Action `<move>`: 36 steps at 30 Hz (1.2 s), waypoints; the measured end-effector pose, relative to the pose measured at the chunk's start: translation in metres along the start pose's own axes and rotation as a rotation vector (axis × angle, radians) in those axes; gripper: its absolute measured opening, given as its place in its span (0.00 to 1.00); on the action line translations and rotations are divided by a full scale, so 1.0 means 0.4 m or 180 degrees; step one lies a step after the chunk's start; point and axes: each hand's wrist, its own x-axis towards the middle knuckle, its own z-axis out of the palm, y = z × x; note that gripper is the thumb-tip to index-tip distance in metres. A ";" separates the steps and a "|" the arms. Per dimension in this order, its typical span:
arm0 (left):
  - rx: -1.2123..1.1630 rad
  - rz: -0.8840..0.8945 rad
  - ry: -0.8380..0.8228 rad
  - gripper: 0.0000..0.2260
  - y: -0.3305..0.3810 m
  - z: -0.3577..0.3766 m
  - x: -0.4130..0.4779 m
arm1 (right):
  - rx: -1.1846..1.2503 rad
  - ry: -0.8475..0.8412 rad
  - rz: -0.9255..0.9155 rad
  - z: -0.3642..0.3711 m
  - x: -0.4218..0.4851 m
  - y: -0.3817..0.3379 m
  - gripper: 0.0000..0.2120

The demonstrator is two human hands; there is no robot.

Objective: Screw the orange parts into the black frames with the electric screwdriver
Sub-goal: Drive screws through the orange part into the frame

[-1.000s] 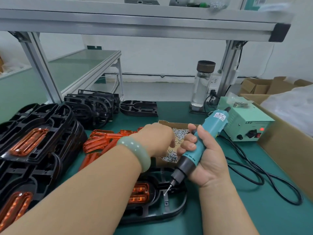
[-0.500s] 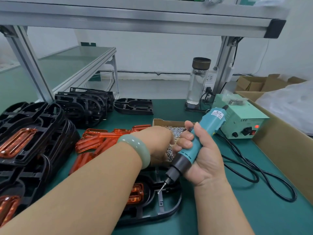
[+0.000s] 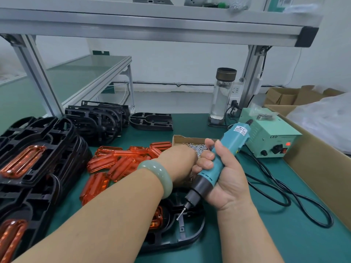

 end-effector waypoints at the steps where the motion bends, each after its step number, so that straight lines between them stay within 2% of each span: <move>1: 0.0019 -0.0018 0.0034 0.09 -0.001 0.001 -0.003 | 0.0012 -0.0011 0.0005 -0.001 -0.001 0.000 0.09; 4: -0.0091 -0.0151 0.0168 0.13 0.001 -0.002 -0.012 | 0.0016 -0.0010 0.0003 -0.001 0.000 0.001 0.10; 12: -0.0626 -0.0323 0.0483 0.04 0.011 -0.019 -0.040 | 0.0051 -0.0024 -0.0045 0.003 0.000 0.004 0.09; 19: -0.1668 -0.0435 0.0884 0.07 0.001 -0.014 -0.057 | -0.0003 -0.0011 -0.0046 0.004 -0.002 0.003 0.09; 25: -0.2303 -0.0653 0.0937 0.10 0.000 -0.013 -0.055 | -0.0033 -0.0013 -0.0040 0.001 -0.005 0.005 0.10; 36: -0.4875 -0.1385 0.1265 0.09 -0.001 -0.028 -0.080 | -0.0103 -0.0050 -0.0081 0.001 -0.002 0.003 0.10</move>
